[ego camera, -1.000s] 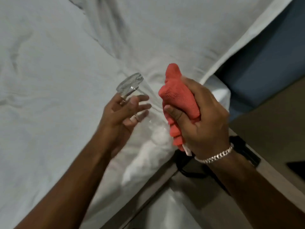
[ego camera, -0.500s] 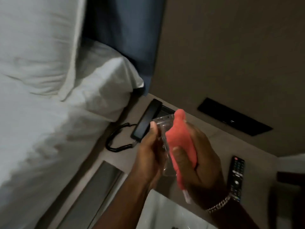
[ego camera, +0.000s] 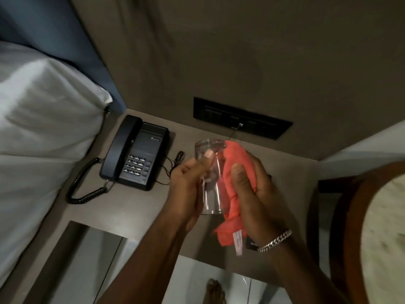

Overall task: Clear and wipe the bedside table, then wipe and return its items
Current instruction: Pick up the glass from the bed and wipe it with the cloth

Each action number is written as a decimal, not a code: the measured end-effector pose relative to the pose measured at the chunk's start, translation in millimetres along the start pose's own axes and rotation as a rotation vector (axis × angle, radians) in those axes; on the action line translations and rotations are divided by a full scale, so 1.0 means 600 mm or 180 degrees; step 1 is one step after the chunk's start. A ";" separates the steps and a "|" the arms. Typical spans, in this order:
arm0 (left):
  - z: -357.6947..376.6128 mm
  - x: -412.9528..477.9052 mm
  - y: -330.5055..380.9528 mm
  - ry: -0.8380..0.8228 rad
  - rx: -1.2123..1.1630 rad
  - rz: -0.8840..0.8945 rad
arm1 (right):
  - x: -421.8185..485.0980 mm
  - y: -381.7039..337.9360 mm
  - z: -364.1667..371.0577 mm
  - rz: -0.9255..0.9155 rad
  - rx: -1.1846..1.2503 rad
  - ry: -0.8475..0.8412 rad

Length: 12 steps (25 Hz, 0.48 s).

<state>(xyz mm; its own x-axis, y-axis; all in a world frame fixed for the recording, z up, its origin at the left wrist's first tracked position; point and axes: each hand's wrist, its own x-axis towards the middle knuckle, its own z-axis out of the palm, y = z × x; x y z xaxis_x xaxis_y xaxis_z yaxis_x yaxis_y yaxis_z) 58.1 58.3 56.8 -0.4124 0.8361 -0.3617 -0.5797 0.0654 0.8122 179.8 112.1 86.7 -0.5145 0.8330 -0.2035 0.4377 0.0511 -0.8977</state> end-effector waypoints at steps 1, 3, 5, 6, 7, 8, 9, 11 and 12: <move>0.005 0.004 -0.006 0.0024 -0.0062 0.0007 | 0.000 0.006 -0.008 0.0202 0.0274 0.0041; 0.014 0.011 -0.019 0.0183 0.0047 -0.0078 | 0.002 0.018 -0.015 0.0372 0.0590 0.0084; 0.018 0.014 -0.035 0.0367 0.0600 -0.0216 | 0.000 0.037 -0.013 0.0392 0.0634 0.0036; 0.019 0.016 -0.039 0.0395 0.0871 -0.0240 | 0.000 0.046 -0.012 0.0427 0.0641 -0.0024; 0.016 0.017 -0.041 0.0357 0.1073 -0.0215 | -0.001 0.056 -0.008 0.0473 0.0619 -0.0069; 0.012 0.018 -0.043 0.0267 0.1149 -0.0192 | -0.003 0.064 -0.001 0.0528 0.0607 -0.0080; 0.006 0.019 -0.046 0.0164 0.1085 -0.0175 | -0.005 0.074 0.008 0.0612 0.0617 0.0001; -0.010 0.022 -0.060 0.0004 0.0731 -0.0217 | -0.008 0.094 0.026 0.0957 0.0782 0.0316; -0.016 0.024 -0.069 -0.0035 0.0486 -0.0256 | -0.007 0.101 0.034 0.1253 0.0960 0.0421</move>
<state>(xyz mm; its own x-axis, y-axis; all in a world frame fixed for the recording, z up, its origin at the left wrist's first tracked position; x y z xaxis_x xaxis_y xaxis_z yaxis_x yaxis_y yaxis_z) 69.5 62.2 13.8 -0.3606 0.8307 -0.4241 -0.4968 0.2137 0.8411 193.7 100.6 25.0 -0.2472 0.8207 -0.5151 0.3374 -0.4255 -0.8397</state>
